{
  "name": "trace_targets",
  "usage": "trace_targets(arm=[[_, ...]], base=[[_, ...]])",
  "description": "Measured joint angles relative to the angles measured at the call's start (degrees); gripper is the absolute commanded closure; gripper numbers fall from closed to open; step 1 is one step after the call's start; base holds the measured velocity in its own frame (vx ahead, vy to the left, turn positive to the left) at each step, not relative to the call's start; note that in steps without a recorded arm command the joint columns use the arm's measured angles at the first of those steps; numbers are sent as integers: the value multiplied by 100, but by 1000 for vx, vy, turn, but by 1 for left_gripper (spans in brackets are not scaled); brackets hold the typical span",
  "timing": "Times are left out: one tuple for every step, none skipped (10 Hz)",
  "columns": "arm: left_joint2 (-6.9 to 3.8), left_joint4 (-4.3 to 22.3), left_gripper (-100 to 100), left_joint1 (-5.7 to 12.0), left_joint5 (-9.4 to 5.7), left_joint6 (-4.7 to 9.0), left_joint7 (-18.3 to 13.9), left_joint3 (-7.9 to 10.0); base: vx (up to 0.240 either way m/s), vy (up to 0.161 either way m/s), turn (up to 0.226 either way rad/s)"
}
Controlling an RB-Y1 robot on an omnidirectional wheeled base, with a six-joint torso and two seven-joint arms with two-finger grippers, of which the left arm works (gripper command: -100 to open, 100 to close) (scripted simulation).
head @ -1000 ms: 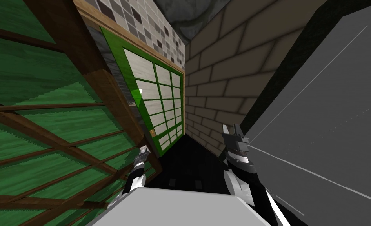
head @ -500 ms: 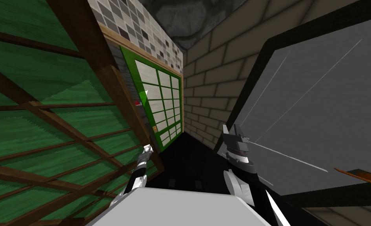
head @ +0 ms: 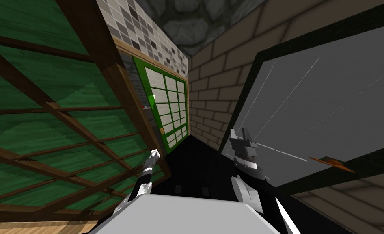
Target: Pull the door open
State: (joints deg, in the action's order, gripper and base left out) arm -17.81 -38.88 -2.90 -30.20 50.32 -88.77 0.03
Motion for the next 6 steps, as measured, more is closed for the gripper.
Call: trace_targets(arm=[[-12,-90,100,-50,36,2,-35,-59],[-41,-89,100,-51,88,23,-94,-144],[-69,-155,100,-91,130,17,-139,-213],[-88,-162,100,-105,174,30,-189,-286],[-117,-150,100,-111,224,61,-264,-372],[-140,-149,100,-119,266,79,-325,-444]], base=[[-221,16,-72],[-216,-13,-63],[-213,3,-47],[-235,25,-65],[-216,19,-61],[-218,7,-51]])
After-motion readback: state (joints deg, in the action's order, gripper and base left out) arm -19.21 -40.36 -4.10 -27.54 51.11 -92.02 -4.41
